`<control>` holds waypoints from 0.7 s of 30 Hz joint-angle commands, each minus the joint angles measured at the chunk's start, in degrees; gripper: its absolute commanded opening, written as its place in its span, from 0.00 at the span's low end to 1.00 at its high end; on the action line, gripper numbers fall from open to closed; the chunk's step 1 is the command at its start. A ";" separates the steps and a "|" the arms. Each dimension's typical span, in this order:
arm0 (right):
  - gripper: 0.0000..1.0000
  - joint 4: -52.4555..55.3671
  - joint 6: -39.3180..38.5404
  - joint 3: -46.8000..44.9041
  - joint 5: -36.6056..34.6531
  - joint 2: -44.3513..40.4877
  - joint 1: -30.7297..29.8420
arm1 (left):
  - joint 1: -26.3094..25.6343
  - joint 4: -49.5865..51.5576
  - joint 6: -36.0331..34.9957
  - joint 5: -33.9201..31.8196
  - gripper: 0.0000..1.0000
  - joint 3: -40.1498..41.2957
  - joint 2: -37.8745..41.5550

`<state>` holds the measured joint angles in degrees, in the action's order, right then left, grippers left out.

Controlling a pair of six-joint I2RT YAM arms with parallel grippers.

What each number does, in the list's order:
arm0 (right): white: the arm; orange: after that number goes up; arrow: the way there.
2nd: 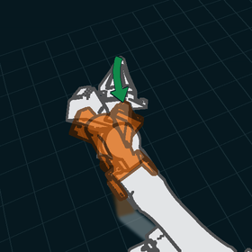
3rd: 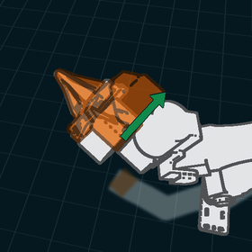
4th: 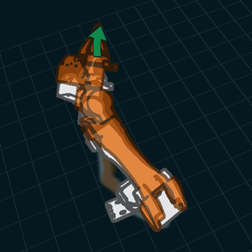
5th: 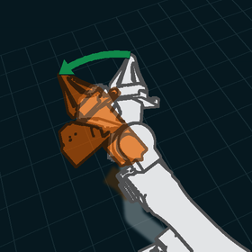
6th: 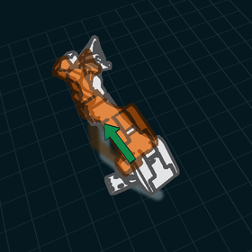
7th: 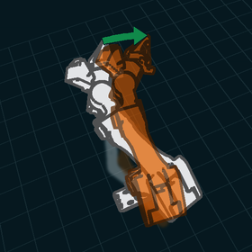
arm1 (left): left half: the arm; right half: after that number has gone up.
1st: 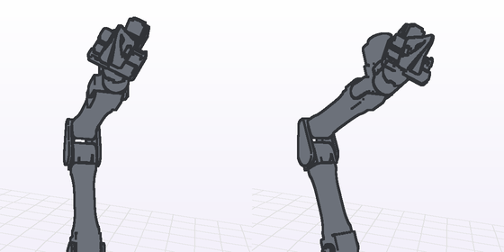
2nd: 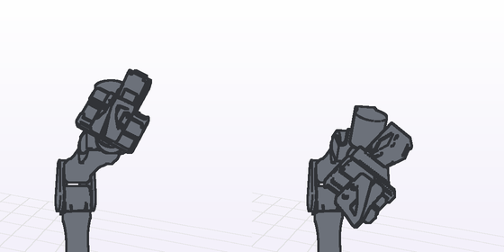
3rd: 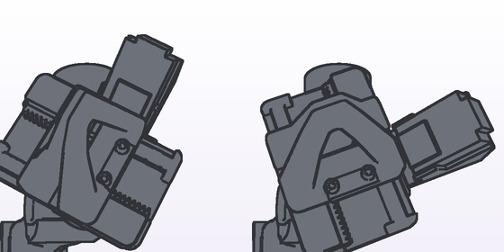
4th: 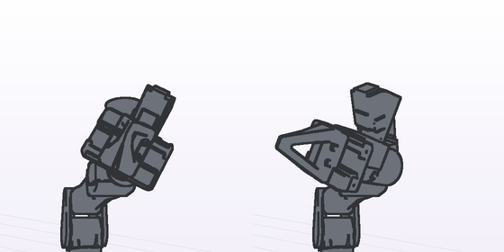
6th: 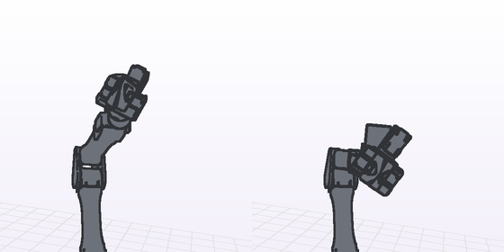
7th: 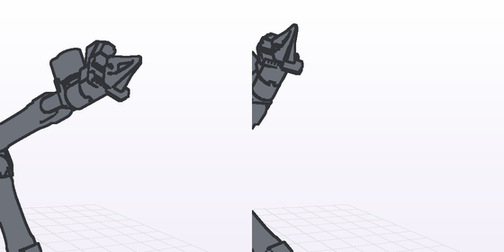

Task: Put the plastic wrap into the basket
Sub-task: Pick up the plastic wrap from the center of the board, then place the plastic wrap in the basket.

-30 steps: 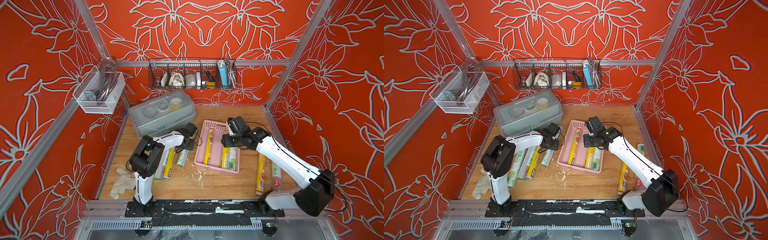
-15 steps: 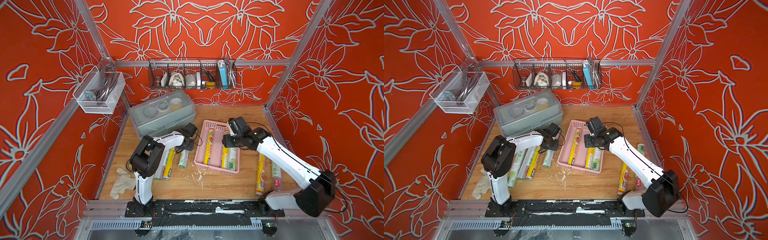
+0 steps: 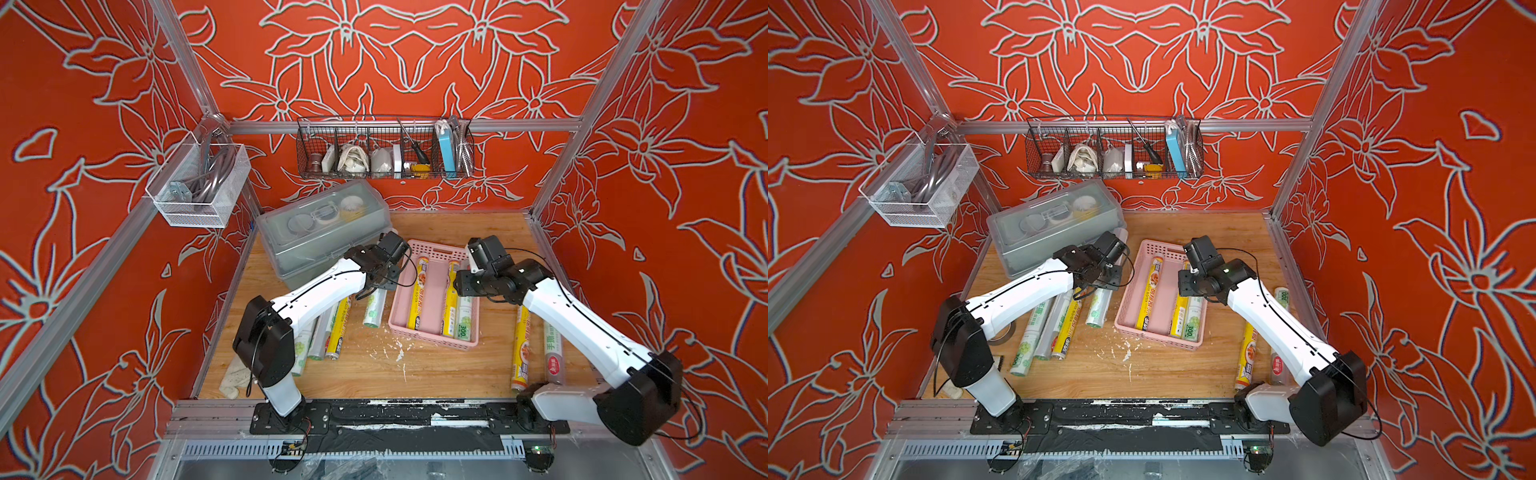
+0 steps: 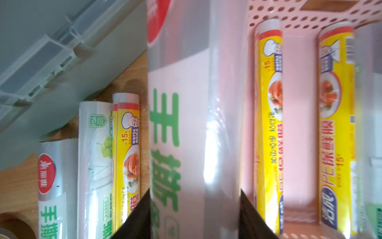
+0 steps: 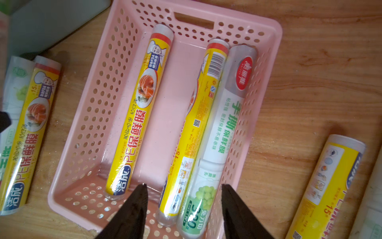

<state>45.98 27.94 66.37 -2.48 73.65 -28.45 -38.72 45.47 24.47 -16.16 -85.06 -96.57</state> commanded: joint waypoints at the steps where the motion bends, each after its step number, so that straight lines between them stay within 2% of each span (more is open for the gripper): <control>1: 0.58 -0.42 -0.32 -2.25 1.51 -1.91 2.80 | -1.98 1.41 3.37 -2.10 0.31 -4.08 0.33; 9: 0.57 -0.41 -3.13 -6.56 3.40 -4.55 9.97 | -6.01 0.37 7.81 1.21 0.31 -13.99 -9.11; 21: 0.58 -0.47 -4.08 -7.90 5.08 -5.62 12.47 | -9.95 -0.56 10.34 1.28 0.31 -21.27 -19.47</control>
<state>45.41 24.67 59.27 1.65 69.12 -16.49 -48.29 46.85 33.80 -14.09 -103.83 -116.27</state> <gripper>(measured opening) 0.576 0.503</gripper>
